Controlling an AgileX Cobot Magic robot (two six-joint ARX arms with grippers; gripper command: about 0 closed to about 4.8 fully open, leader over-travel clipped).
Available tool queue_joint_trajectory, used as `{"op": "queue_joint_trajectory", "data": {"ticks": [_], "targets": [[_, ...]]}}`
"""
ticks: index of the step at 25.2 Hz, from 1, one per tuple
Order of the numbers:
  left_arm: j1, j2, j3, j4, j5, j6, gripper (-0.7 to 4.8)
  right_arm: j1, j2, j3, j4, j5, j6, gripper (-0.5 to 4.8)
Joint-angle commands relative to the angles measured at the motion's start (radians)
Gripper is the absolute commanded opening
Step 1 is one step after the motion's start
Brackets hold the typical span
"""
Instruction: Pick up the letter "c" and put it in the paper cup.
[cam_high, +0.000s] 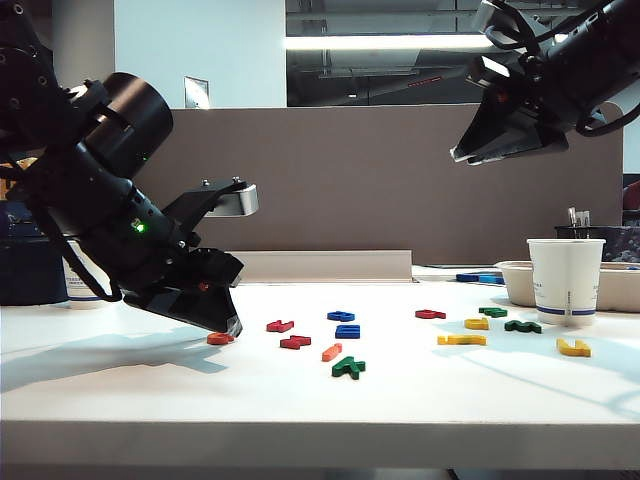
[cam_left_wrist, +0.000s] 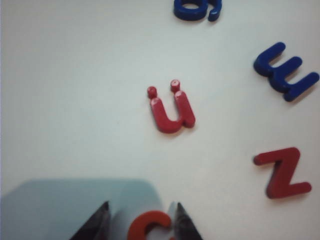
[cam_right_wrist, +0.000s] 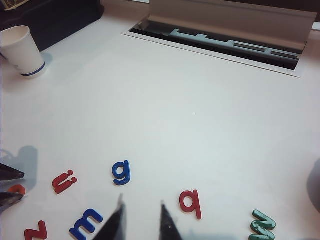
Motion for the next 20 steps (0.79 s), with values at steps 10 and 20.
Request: {"op": "queue_joint_trajectory", "data": {"ticks": [10, 20], "targets": [[-0.001, 0.001, 0.006, -0.041, 0.006, -0.003, 1.59, 0.002, -0.003, 0.004, 0.009, 0.005, -0.003, 0.85], [-0.001, 0.001, 0.006, -0.039, 0.006, -0.003, 1.47, 0.002, -0.003, 0.004, 0.005, 0.005, -0.008, 0.85]]}}
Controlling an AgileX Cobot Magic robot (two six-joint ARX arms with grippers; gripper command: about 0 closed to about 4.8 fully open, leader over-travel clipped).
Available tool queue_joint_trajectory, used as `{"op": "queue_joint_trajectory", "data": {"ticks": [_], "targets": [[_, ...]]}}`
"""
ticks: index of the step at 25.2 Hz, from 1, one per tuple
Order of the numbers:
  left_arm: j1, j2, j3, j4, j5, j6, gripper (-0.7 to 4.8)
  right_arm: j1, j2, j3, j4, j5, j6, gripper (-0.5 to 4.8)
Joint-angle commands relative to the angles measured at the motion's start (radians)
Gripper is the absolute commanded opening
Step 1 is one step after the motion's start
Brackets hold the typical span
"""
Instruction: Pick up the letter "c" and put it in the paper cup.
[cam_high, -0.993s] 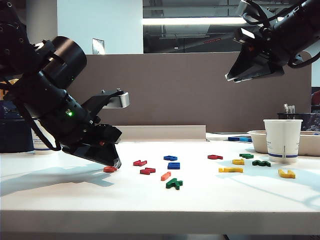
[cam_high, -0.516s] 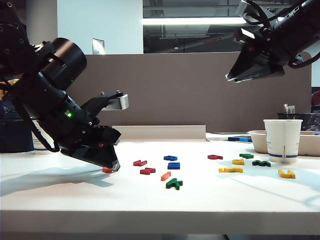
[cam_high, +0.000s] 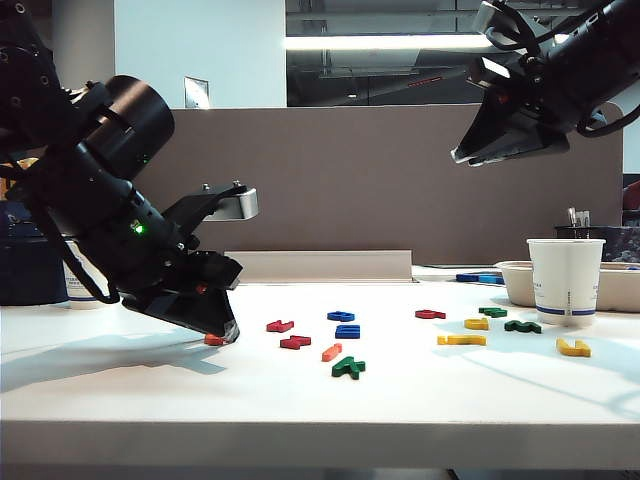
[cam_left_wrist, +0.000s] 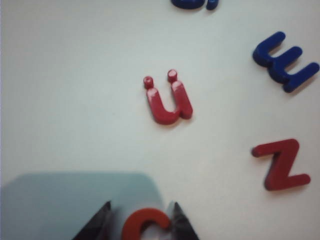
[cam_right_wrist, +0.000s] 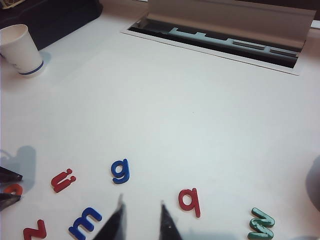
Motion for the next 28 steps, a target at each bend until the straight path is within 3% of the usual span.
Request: {"op": "queue_joint_trajectory", "data": {"ticks": [1, 11, 18, 28], "targets": [[-0.001, -0.001, 0.001, -0.003, 0.004, -0.003, 1.47, 0.002, -0.003, 0.004, 0.011, 0.001, -0.016, 0.85], [-0.001, -0.001, 0.032, 0.013, 0.004, -0.004, 1.47, 0.000, -0.005, 0.005, 0.011, 0.004, -0.029, 0.85], [-0.001, -0.002, 0.146, -0.043, 0.004, -0.004, 1.47, -0.002, -0.011, 0.005, 0.011, 0.011, -0.029, 0.85], [-0.001, -0.002, 0.156, -0.138, 0.005, -0.003, 1.48, -0.005, -0.034, 0.005, -0.034, 0.050, -0.048, 0.85]]}}
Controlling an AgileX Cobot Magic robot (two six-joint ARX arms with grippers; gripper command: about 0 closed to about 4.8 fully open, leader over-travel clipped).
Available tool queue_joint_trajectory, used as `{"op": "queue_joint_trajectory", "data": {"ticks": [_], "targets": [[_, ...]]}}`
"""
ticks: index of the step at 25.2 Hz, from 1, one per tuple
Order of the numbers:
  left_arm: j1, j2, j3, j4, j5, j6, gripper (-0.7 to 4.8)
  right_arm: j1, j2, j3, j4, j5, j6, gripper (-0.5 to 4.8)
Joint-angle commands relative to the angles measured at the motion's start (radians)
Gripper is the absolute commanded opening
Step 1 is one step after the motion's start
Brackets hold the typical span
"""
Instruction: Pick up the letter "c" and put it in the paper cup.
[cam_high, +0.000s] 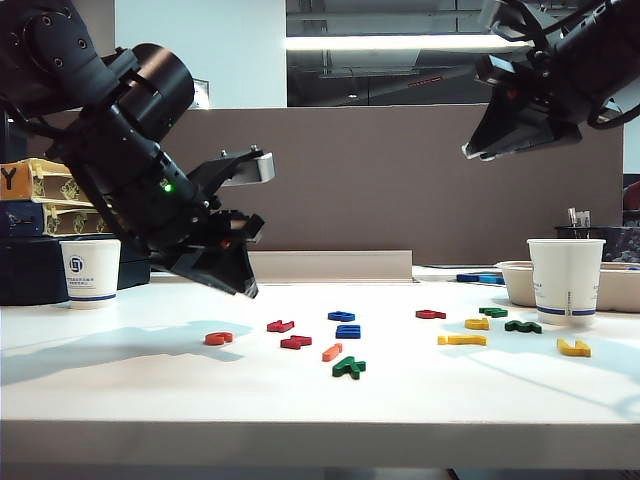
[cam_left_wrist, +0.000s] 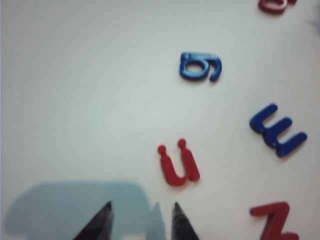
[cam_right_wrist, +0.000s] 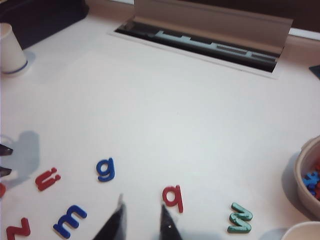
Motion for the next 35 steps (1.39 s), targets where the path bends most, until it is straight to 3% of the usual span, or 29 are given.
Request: {"op": "queue_joint_trajectory", "data": {"ticks": [1, 16, 35], "targets": [[-0.001, -0.002, 0.001, -0.018, 0.004, -0.003, 1.48, 0.000, -0.004, 0.005, -0.001, 0.001, -0.010, 0.85], [-0.001, -0.002, 0.001, -0.137, 0.005, -0.004, 1.53, 0.000, -0.004, 0.005, -0.001, 0.002, -0.010, 0.85], [-0.001, -0.002, 0.001, -0.174, 0.004, -0.018, 1.52, 0.000, -0.004, 0.004, -0.002, 0.002, -0.010, 0.85]]}}
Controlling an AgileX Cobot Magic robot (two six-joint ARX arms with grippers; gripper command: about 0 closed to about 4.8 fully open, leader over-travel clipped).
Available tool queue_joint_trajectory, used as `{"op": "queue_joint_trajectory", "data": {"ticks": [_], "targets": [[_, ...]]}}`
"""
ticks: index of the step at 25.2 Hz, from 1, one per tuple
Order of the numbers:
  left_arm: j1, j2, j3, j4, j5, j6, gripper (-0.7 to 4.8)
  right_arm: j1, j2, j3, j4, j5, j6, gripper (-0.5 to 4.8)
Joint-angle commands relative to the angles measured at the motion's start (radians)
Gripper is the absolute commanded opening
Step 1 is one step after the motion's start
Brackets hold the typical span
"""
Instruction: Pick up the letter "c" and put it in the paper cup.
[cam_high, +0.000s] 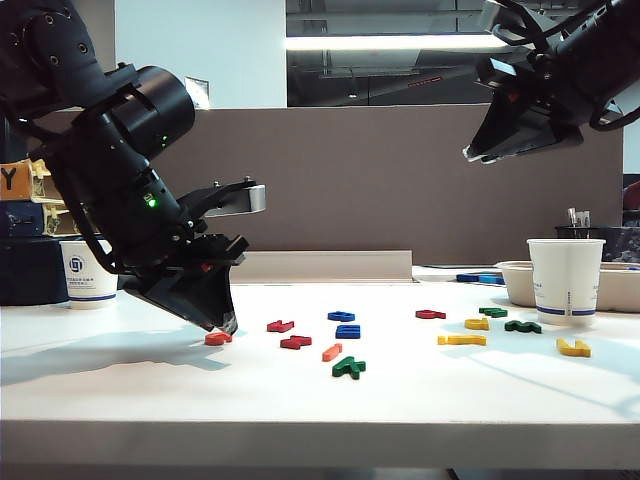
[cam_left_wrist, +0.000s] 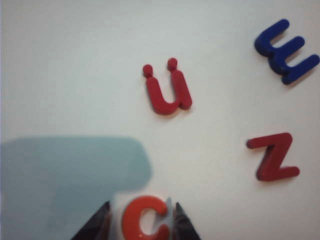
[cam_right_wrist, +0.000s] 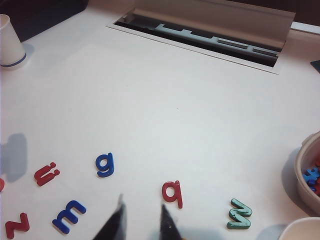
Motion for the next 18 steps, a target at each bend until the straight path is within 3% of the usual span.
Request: {"op": "queue_joint_trajectory", "data": {"ticks": [1, 18], "targets": [[-0.001, -0.002, 0.001, 0.003, 0.004, 0.001, 1.52, 0.000, -0.004, 0.004, 0.010, 0.002, -0.003, 0.85], [-0.001, 0.000, 0.000, -0.026, 0.001, 0.001, 1.52, 0.000, -0.004, 0.004, 0.010, 0.002, -0.006, 0.85]]}}
